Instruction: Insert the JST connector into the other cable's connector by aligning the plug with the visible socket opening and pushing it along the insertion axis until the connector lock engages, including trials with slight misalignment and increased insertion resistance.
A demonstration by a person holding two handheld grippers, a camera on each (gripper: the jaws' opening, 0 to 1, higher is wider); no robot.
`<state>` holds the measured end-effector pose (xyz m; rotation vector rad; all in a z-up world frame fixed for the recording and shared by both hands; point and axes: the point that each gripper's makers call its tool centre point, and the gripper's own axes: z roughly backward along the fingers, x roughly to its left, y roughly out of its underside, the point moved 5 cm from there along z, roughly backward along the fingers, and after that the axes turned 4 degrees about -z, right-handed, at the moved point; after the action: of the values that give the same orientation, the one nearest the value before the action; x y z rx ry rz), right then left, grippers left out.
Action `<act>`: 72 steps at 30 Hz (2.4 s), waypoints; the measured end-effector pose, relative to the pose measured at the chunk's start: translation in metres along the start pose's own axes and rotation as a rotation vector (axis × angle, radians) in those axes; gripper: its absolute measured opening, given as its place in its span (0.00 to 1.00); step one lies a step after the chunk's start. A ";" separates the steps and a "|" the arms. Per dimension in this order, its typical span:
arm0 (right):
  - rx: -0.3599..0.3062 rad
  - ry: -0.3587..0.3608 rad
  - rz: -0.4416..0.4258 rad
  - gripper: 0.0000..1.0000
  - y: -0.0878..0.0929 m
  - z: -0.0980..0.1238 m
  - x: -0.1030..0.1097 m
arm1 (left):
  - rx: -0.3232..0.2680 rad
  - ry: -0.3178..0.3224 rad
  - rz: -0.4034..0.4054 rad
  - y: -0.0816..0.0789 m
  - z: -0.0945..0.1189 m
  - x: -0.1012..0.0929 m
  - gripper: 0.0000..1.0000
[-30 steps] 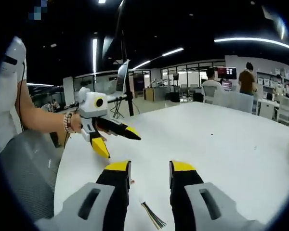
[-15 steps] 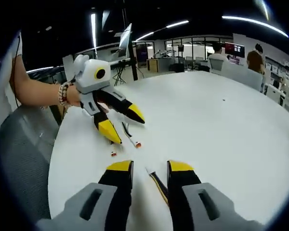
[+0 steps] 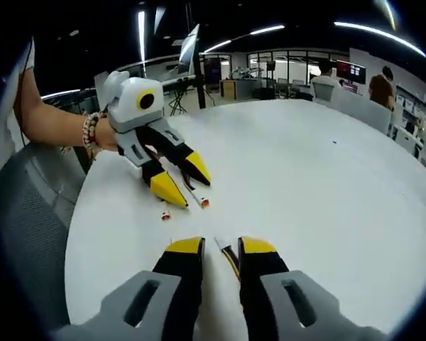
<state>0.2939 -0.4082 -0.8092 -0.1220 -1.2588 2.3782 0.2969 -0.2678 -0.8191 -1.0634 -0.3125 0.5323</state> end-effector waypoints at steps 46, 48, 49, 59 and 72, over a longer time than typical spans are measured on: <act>0.025 -0.040 0.200 0.05 -0.021 -0.007 0.016 | -0.004 0.073 -0.245 -0.018 0.003 -0.013 0.00; 0.034 -0.048 0.211 0.05 -0.022 -0.009 0.020 | -0.012 0.086 -0.247 -0.020 0.004 -0.015 0.00; 0.039 -0.049 0.218 0.05 -0.022 -0.009 0.021 | -0.012 0.094 -0.251 -0.020 0.004 -0.016 0.00; 0.088 -0.077 0.237 0.05 -0.016 -0.011 0.026 | 0.010 0.164 -0.289 -0.021 0.004 -0.028 0.00; 0.197 -0.122 0.349 0.05 -0.012 -0.015 0.042 | 0.090 0.227 -0.391 -0.015 0.004 -0.041 0.00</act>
<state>0.2639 -0.3732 -0.8026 -0.1477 -1.1221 2.8338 0.2654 -0.2935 -0.8033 -0.9352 -0.2837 0.0735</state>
